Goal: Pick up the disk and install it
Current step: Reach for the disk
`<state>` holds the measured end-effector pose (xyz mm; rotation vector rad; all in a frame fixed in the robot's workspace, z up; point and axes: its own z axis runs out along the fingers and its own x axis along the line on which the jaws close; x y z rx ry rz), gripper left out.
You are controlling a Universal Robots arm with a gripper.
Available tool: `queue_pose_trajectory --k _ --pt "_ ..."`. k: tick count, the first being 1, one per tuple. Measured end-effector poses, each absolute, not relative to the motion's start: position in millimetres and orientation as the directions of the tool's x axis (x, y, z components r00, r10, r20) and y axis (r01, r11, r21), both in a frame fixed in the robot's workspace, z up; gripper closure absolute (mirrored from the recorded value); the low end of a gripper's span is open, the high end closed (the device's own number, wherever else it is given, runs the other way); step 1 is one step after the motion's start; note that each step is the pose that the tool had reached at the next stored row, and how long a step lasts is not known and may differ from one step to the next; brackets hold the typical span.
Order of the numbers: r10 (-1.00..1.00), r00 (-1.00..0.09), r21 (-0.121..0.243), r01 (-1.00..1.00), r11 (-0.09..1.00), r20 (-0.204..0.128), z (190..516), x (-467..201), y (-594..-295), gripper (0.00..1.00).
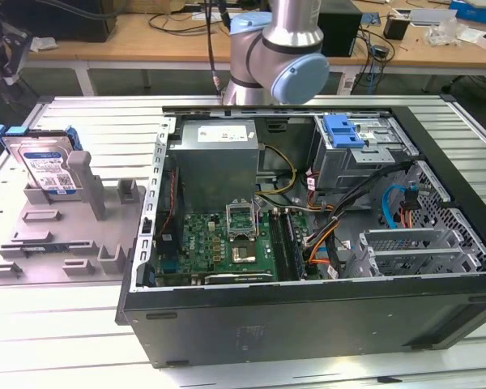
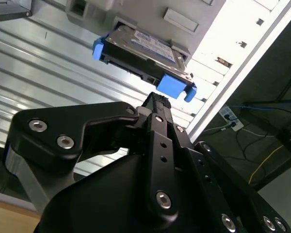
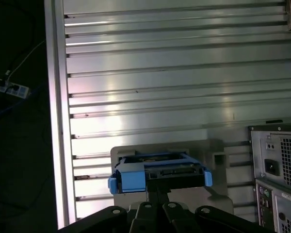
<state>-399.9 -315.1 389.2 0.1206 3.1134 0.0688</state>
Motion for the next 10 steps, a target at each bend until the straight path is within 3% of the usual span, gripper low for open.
queue_pose_trajectory --k 10 --pt "0.078 -0.997 0.045 0.077 0.996 -0.023 389.0 -405.4 -309.5 0.89"
